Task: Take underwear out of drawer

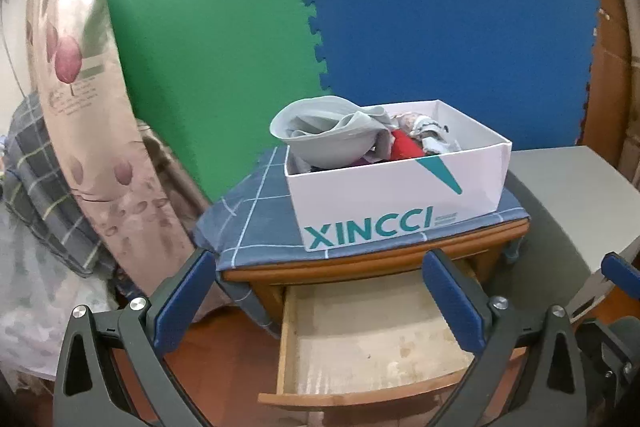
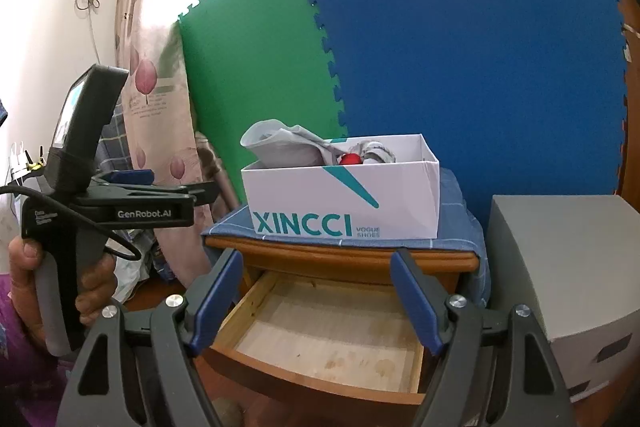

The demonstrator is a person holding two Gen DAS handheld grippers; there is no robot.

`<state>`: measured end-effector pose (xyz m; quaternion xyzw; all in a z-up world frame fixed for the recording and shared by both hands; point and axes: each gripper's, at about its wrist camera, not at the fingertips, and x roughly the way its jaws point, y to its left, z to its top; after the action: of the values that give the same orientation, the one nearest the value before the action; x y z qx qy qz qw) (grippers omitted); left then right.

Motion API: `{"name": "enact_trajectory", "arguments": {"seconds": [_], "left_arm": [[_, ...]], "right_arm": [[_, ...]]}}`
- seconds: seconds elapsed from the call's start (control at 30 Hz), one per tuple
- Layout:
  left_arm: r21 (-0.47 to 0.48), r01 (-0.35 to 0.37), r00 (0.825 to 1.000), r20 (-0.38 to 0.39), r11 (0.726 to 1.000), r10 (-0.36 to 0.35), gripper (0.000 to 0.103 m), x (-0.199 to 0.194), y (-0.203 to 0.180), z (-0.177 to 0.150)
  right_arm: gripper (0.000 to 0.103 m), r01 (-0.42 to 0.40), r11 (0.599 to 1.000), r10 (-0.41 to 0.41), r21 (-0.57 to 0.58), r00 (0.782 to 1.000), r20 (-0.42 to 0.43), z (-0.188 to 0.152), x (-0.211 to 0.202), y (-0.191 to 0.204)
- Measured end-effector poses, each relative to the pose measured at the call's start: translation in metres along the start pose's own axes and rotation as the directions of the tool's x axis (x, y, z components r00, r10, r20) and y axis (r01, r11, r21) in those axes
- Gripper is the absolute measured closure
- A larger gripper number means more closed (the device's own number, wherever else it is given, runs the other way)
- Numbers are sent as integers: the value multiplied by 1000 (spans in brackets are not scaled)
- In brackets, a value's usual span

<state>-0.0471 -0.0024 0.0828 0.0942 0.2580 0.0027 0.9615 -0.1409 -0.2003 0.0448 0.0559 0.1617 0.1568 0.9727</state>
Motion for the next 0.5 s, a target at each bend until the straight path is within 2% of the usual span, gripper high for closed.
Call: {"name": "enact_trajectory", "arguments": {"seconds": [0.03, 0.13, 0.2, 0.5], "left_arm": [[-1, 5, 1000, -13, 1000, -5, 0, 1, 0, 0], [-50, 103, 992, -64, 993, -106, 0, 9, 4, -5], [-91, 124, 987, -95, 988, -133, 0, 16, 7, -9], [-64, 87, 987, -129, 994, -94, 0, 29, 0, -26]], "right_arm": [[25, -2, 1000, 2, 3, 1000, 2, 0, 0, 0], [25, 4, 1000, -4, 2, 1000, -12, -2, 2, -1], [25, 0, 1000, 0, 7, 1000, -13, -3, 1, -2], [25, -6, 1000, 7, 9, 1000, -26, -6, 4, -3]]}}
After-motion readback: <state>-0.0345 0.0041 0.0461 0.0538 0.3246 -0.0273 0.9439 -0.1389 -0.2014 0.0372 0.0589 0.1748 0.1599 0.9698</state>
